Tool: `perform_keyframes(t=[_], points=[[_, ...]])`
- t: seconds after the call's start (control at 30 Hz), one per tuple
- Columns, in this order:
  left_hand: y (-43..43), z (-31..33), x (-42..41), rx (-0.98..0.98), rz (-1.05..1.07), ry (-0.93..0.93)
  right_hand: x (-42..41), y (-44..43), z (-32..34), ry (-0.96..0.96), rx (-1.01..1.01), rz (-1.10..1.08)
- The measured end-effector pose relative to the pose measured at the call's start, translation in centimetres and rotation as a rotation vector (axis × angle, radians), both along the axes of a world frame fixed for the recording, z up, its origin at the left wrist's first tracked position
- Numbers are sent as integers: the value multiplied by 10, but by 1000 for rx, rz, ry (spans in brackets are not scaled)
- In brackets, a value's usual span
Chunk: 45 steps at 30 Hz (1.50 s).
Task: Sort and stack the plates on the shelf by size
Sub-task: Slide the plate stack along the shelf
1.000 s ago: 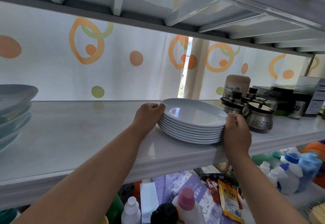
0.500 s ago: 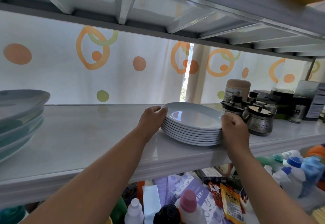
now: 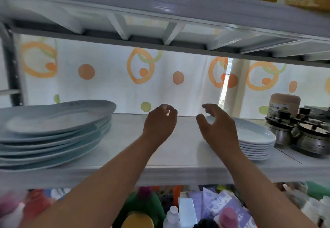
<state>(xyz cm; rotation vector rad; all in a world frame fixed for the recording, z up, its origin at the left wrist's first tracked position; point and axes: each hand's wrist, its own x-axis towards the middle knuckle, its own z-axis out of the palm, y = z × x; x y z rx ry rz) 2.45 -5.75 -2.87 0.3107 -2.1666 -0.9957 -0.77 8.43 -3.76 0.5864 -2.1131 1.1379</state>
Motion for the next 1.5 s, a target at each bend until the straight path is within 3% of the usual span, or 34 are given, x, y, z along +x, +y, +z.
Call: perform_keyframes(t=[0.23, 0.57, 0.7, 0.83, 1.07, 1.3, 1.5], points=[[-65, 31, 100, -152, 166, 223, 34, -113, 7, -40, -157, 365], [-180, 33, 193, -106, 550, 205, 56, -218, 15, -191, -436, 668], [-205, 26, 211, -44, 602, 180, 48, -224, -14, -121, -446, 669], [-224, 14, 216, 1, 572, 142, 43, -221, -22, -177, -498, 691], [-230, 1, 213, 61, 581, 99, 42, -221, -26, -85, -408, 636], [-238, -5, 212, 82, 662, 107, 44, -217, -25, -165, -454, 651], [-239, -8, 209, 137, 668, 126, 45, -214, -25, -209, -278, 724]])
